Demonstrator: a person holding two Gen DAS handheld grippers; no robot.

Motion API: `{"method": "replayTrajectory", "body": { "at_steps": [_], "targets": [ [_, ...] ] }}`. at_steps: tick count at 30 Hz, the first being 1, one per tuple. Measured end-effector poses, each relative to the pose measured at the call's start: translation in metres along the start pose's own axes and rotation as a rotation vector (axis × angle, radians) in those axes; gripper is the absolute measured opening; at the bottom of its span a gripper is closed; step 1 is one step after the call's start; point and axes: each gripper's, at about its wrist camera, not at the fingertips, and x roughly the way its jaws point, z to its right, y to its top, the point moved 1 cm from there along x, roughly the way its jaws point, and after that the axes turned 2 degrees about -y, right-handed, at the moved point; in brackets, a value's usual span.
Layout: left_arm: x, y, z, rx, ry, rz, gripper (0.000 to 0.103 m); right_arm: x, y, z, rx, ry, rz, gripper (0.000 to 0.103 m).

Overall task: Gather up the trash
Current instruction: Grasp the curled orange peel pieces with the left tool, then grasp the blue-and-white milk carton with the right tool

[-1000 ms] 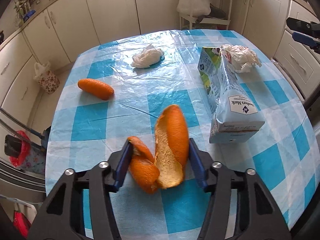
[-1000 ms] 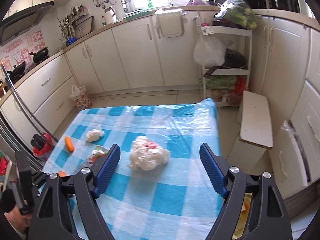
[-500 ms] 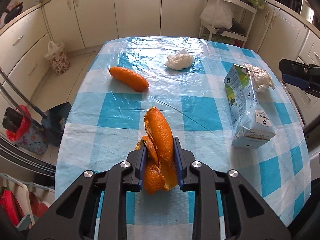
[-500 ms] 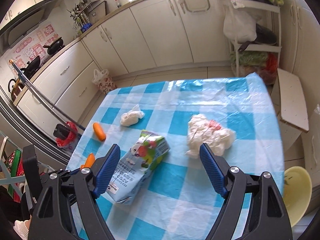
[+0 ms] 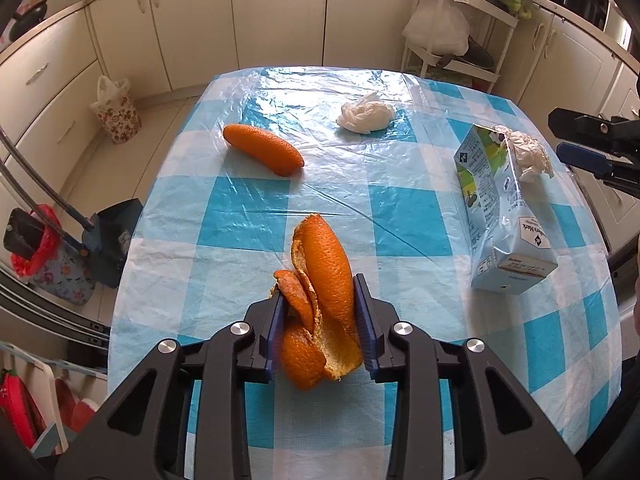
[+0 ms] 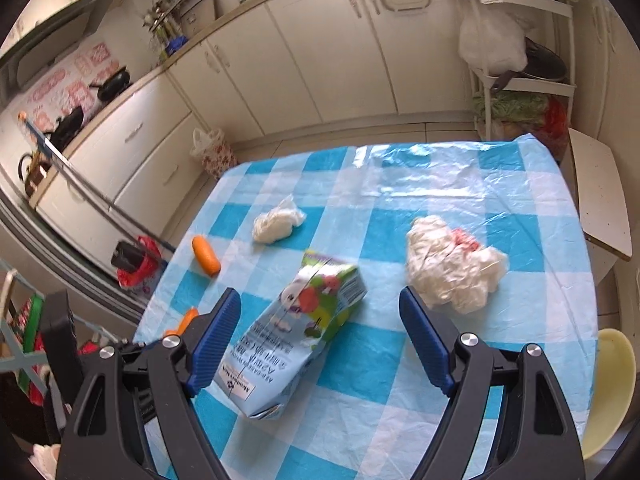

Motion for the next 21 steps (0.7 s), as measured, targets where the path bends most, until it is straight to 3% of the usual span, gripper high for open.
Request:
{"method": "replayTrajectory", "body": {
  "at_steps": [4, 18, 21],
  "targets": [
    [0.002, 0.000, 0.004, 0.010, 0.011, 0.002, 0.035, 0.011, -0.003, 0.006, 0.065, 0.053, -0.065, 0.078],
    [0.003, 0.000, 0.007, 0.021, 0.014, 0.005, 0.040, 0.046, -0.022, -0.027, -0.067, 0.019, -0.137, 0.078],
    [0.003, 0.000, 0.008, 0.021, 0.014, 0.005, 0.041, 0.047, -0.022, -0.028, -0.094, 0.016, -0.152, 0.065]
  ]
}}
